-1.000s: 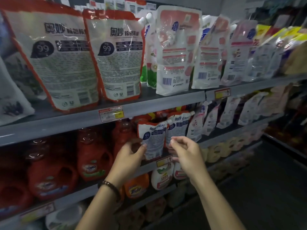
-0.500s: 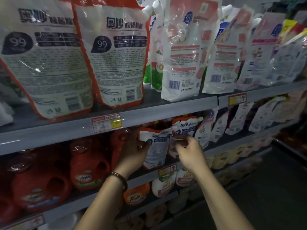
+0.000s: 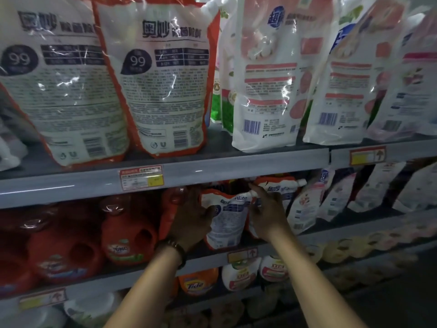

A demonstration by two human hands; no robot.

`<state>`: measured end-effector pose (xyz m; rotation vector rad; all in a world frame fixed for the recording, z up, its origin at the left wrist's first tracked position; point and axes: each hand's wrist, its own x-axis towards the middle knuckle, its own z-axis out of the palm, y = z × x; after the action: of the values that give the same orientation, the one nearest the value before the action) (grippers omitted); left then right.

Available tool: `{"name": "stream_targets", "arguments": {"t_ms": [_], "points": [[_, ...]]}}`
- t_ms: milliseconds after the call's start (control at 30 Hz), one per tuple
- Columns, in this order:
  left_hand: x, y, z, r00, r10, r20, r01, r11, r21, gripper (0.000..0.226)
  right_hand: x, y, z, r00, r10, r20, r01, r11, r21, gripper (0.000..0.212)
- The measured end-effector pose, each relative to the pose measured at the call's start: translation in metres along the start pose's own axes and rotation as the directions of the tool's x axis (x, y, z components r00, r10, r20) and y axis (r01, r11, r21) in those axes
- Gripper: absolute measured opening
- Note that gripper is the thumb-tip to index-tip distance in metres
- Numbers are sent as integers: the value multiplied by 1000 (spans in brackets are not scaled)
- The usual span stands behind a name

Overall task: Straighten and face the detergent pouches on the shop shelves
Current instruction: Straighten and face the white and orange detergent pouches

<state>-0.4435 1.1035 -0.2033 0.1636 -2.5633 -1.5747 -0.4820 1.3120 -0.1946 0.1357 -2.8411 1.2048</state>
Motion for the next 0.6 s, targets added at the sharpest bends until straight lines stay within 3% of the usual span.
{"name": "stream_targets", "arguments": {"t_ms": [100, 300, 600], "points": [[-3, 1, 6, 999, -25, -46, 24, 1000, -15, 56, 8, 8, 0, 998, -58, 37, 60, 997, -39, 49], [-12, 16, 13, 983, 34, -183, 28, 945, 325, 33, 16, 22, 2, 989, -141, 43, 143, 989, -47, 20], [-15, 0, 16, 947, 183, -264, -66, 915, 399, 14, 15, 39, 4, 947, -320, 27, 320, 934, -161, 27]]}}
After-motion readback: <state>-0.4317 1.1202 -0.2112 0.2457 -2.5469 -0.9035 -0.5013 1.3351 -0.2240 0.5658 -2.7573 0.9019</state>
